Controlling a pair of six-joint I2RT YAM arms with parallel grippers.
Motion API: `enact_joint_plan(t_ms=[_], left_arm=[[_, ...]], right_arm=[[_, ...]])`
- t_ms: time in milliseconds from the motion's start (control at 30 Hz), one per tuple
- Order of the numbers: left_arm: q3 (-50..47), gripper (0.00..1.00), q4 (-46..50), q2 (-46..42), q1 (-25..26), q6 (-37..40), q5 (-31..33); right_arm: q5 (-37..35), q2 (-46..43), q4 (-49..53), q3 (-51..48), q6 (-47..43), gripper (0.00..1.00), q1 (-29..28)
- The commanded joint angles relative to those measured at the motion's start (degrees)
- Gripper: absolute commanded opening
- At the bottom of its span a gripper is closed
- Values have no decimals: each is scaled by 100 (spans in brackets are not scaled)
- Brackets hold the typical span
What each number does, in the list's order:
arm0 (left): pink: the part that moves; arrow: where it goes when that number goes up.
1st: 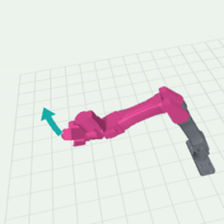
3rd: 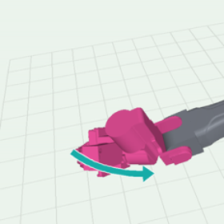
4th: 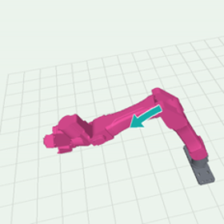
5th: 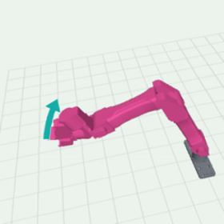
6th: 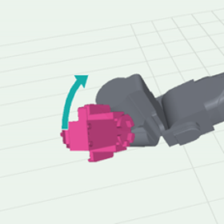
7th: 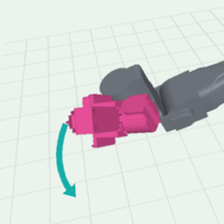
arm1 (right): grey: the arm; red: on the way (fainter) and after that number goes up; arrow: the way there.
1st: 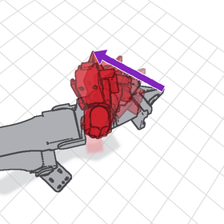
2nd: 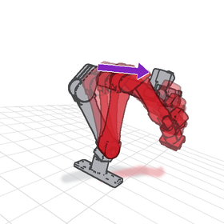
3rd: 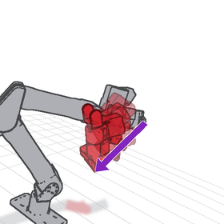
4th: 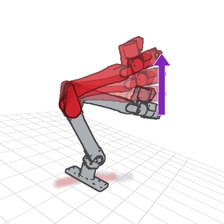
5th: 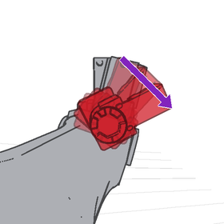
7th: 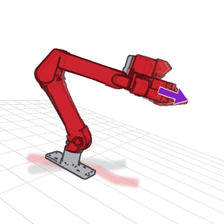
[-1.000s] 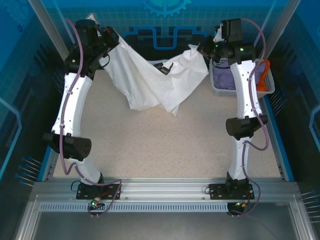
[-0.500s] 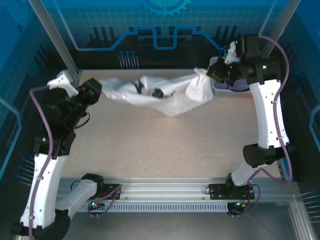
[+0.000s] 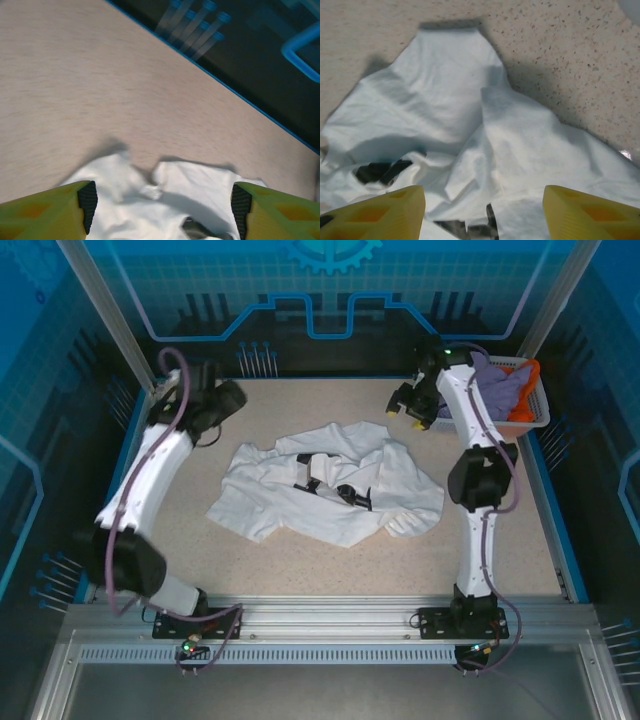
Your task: Fold and stack the t-shirts
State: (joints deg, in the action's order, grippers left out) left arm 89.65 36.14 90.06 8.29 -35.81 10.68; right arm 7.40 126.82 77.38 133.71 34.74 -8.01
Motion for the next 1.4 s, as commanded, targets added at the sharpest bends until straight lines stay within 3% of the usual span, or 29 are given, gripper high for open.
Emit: enact_joint_plan(t_ms=[0, 133, 267, 433, 700, 833, 1000, 1100, 1367], left_arm=[[957, 76, 612, 1244, 563, 675, -1373], [3150, 81, 1822, 3270, 1193, 1463, -1510], [4140, 86, 1629, 4397, 1394, 1393, -1177], [5596, 89, 1469, 5709, 1686, 1811, -948], [6250, 88, 918, 6751, 1741, 2518, -677], [6238, 77, 798, 6872, 1785, 2644, -424], [6261, 34, 505, 6830, 1783, 2525, -107], [6249, 3, 380, 6656, 1768, 2387, 370], [4712, 0, -872, 4900, 894, 1890, 1641]], right_arm=[[577, -1735, -1023, -1883, -105, 65, -180], [595, -2820, -1934, -4533, 184, 63, -259], [538, -3715, -2307, -6115, 485, 63, -397], [197, -4567, -2106, -6840, 585, 63, -665], [-105, -4986, -1747, -7013, 701, 63, -884], [-226, -4983, -1556, -6873, 552, 63, -867], [-213, -4803, -1566, -6700, 490, 62, -843], [-218, -4662, -1551, -6571, 476, 61, -844], [-430, -4465, -1583, -6252, 424, 61, -837]])
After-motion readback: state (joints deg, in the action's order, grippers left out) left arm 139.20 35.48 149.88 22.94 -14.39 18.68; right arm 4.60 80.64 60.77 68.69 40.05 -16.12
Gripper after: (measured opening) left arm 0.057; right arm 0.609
